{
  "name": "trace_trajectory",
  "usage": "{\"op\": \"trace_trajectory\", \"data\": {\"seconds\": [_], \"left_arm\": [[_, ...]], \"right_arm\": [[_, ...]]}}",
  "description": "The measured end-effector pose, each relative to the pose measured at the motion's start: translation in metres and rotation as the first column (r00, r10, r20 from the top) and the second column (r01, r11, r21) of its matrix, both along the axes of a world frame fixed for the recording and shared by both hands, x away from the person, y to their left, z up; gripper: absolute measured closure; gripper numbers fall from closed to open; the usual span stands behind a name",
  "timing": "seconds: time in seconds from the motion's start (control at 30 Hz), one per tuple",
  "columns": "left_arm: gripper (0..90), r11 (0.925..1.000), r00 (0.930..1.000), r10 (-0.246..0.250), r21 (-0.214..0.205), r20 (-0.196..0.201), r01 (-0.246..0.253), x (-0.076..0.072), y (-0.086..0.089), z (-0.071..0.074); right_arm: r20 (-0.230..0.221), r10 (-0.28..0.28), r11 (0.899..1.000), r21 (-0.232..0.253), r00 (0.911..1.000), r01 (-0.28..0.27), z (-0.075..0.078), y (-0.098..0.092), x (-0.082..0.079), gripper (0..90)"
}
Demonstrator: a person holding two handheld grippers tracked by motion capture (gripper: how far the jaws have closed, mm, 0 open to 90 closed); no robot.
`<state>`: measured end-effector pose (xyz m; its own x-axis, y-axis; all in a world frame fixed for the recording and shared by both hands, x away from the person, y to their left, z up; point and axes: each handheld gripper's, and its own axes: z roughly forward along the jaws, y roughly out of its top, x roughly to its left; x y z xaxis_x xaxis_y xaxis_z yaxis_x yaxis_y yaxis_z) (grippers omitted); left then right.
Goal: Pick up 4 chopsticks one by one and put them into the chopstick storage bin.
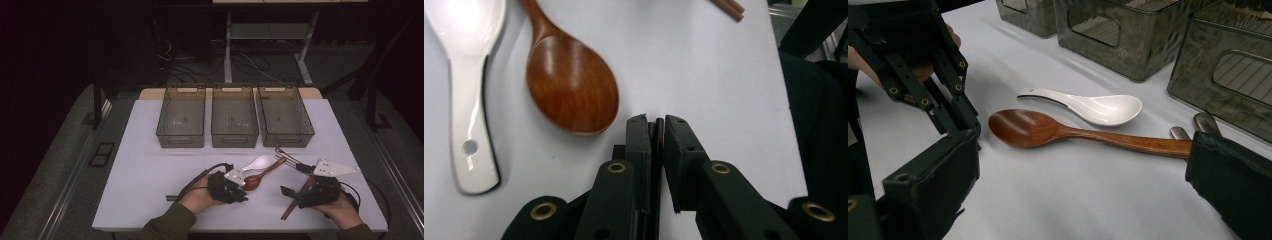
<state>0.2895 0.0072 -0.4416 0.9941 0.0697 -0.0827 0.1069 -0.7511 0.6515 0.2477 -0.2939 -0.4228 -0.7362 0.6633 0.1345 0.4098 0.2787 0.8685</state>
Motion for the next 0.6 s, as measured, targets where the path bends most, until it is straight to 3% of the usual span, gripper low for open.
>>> {"op": "trace_trajectory", "data": {"seconds": [0.6], "left_arm": [[80.6,0.9976,0.9974,0.063,0.027,0.035,-0.064,0.009,0.014,0.002]], "right_arm": [[0.002,0.001,1.0,-0.004,1.0,-0.001,0.0,0.001,0.0,1.0]]}}
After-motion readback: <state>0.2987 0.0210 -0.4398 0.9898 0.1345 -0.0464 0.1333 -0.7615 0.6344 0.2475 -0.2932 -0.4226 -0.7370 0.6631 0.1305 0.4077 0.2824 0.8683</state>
